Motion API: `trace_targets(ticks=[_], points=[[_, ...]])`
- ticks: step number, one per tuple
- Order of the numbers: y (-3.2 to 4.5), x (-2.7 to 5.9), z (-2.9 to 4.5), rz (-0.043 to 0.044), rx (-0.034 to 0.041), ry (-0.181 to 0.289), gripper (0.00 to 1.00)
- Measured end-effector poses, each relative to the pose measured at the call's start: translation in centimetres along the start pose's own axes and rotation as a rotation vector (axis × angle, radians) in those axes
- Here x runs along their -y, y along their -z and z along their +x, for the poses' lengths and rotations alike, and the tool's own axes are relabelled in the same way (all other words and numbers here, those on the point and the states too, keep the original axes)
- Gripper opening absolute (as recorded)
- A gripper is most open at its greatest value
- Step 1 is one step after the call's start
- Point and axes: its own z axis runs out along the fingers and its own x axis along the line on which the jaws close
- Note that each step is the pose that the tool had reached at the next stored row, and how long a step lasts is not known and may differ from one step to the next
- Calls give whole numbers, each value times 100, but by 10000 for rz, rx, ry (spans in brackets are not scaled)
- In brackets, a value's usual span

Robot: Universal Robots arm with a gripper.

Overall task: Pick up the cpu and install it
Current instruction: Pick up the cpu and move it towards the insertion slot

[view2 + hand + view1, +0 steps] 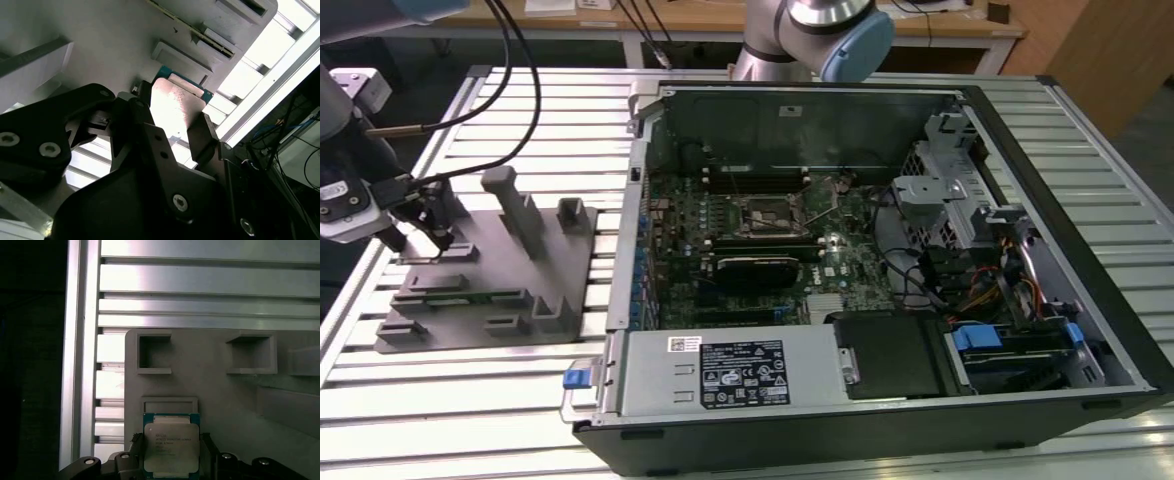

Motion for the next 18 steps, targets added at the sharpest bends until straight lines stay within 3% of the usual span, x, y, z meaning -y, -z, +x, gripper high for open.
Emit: trace_targets(ticks=[18], points=[[55,-2,0,-5,0,0,53]])
